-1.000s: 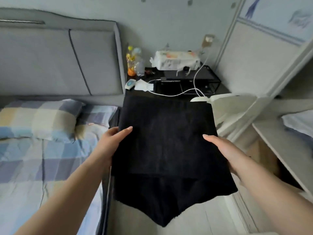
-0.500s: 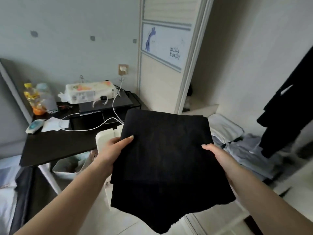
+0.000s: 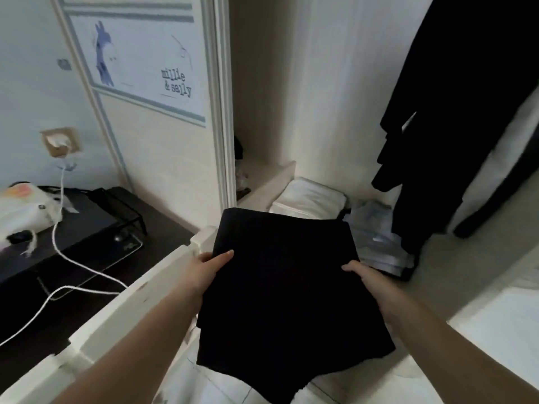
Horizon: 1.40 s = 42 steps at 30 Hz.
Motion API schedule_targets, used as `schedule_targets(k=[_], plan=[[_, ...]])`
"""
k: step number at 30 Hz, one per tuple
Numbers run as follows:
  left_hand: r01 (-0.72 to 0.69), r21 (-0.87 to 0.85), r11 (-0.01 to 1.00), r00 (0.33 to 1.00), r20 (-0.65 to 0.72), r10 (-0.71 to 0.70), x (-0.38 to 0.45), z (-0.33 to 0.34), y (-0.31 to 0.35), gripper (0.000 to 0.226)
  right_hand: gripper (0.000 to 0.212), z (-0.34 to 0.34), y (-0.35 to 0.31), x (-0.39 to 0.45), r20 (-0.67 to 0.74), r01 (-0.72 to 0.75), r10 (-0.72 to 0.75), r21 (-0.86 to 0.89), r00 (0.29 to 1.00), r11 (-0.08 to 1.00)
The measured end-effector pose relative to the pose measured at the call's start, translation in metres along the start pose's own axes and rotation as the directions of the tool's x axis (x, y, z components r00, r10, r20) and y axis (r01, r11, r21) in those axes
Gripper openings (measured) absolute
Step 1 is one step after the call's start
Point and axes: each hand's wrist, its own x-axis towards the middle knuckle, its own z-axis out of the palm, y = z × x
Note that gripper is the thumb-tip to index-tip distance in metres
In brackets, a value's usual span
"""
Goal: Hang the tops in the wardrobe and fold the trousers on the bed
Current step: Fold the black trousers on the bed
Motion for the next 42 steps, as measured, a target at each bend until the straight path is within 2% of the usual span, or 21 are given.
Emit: schedule_targets(k=[4, 8, 13, 19, 21, 28, 32, 36, 42], plan=[[0.013, 0.108, 0.994, 0.997, 0.081, -0.022, 0.062, 0.021, 0.001, 0.031, 0.015, -0.008, 0.008, 0.024, -0.066, -0.064, 0.071, 0.103, 0.995, 0.993], [0.08, 0.209, 0.975, 0.976, 0.18, -0.119, 0.112, 0.049, -0.011, 0.029, 0.018, -0.022, 0.019, 0.043, -0.121, -0.169, 0.195, 0.199, 0.973, 0.965], [0.108, 0.303, 0.947, 0.948, 0.256, -0.19, 0.178, 0.088, -0.013, 0.033, 0.025, -0.044, 0.016, 0.08, -0.096, -0.204, 0.248, 0.335, 0.964, 0.92], [0.125, 0.378, 0.917, 0.959, 0.19, -0.209, 0.249, 0.121, -0.016, 0.023, 0.026, -0.063, 0.004, 0.16, -0.051, -0.257, 0.302, 0.402, 0.952, 0.879], [0.106, 0.438, 0.893, 0.969, 0.157, -0.192, 0.273, 0.13, -0.011, 0.024, 0.03, -0.066, -0.004, 0.182, 0.0, -0.266, 0.299, 0.454, 0.954, 0.85], [0.082, 0.491, 0.867, 0.982, 0.106, -0.153, 0.341, 0.161, 0.008, 0.019, 0.033, -0.074, -0.035, 0.255, -0.048, -0.242, 0.293, 0.448, 0.955, 0.861], [0.025, 0.498, 0.867, 0.982, 0.151, -0.115, 0.39, 0.191, 0.026, 0.016, 0.031, -0.088, -0.067, 0.299, -0.034, -0.227, 0.27, 0.445, 0.962, 0.866], [-0.039, 0.552, 0.833, 0.984, 0.168, -0.066, 0.455, 0.225, 0.04, 0.024, 0.009, -0.1, -0.093, 0.346, -0.08, -0.167, 0.227, 0.458, 0.971, 0.873], [-0.127, 0.651, 0.748, 0.978, 0.206, -0.013, 0.544, 0.273, 0.056, 0.029, 0.017, -0.109, -0.132, 0.419, -0.125, -0.137, 0.223, 0.481, 0.967, 0.866]])
